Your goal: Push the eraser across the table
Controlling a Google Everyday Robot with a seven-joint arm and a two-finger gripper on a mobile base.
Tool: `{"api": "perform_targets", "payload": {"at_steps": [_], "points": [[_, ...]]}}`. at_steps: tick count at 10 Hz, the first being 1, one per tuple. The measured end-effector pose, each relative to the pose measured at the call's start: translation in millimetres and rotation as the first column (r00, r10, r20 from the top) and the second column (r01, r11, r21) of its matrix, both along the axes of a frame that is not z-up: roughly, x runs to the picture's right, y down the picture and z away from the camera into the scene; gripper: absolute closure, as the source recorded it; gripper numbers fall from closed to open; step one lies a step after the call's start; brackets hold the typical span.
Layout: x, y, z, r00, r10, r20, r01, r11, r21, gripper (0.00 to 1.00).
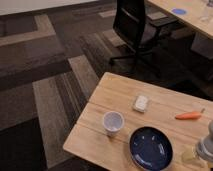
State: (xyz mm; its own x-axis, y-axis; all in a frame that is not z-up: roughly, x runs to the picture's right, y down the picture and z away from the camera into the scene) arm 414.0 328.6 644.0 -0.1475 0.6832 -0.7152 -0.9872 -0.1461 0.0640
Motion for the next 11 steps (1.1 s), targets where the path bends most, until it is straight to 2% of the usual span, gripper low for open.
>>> {"api": "perform_targets", "payload": {"at_steps": [2, 5, 11], "points": [[16.8, 11.8, -5.9, 1.0, 0.02, -0.013, -0.02, 0.9994, -0.029, 0.35], [42.5, 23.1, -8.9, 0.997, 0.043, -0.068, -0.047, 0.9971, -0.06, 0.35], [55.8, 19.2, -11.4, 0.992, 0.046, -0.117, -0.053, 0.9971, -0.054, 0.35]]}}
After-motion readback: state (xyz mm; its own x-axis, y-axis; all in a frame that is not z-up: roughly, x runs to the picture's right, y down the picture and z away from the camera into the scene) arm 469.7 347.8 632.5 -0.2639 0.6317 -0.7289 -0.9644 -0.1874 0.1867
